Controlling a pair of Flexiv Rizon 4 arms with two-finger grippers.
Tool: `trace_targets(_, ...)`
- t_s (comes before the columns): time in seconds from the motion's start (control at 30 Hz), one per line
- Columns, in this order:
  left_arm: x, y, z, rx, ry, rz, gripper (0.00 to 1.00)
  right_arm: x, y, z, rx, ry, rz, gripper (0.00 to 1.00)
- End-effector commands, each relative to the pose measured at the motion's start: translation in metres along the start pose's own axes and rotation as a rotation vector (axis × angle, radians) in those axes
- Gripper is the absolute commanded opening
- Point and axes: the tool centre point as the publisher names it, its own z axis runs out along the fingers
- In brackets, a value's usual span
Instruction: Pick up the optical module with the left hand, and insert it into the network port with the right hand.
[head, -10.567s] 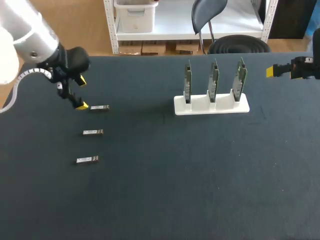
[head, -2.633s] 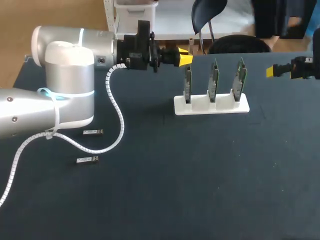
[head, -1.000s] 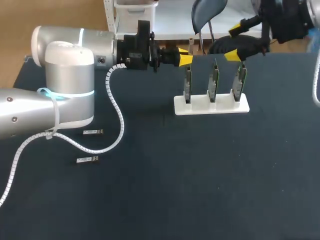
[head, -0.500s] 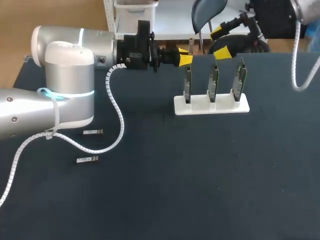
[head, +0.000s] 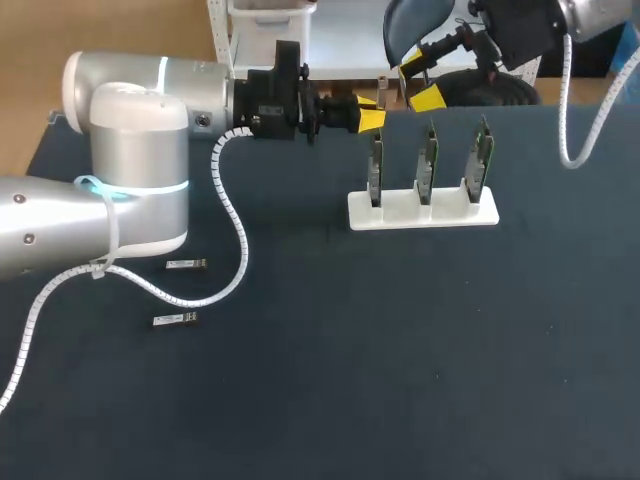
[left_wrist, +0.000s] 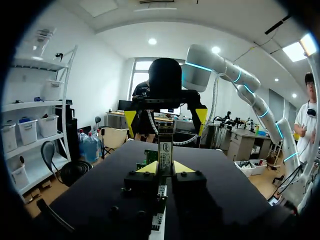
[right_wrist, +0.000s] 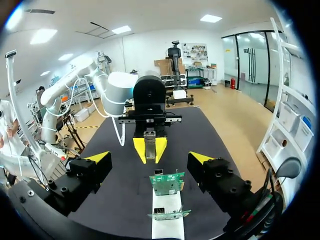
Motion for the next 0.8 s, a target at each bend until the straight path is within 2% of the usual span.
trace_targets(0.03,0.0,-0.001,0.0,-0.003,0.001,0.0,0.0,-0.002,0.005,0.007,0.038,0.0,0.001,1.0)
trace_targets(0.8,0.0,-0.001,0.0,-0.003,0.001,0.0,0.0,-0.02,0.003,0.023,-0.011,-0.016,-0.024,1.0)
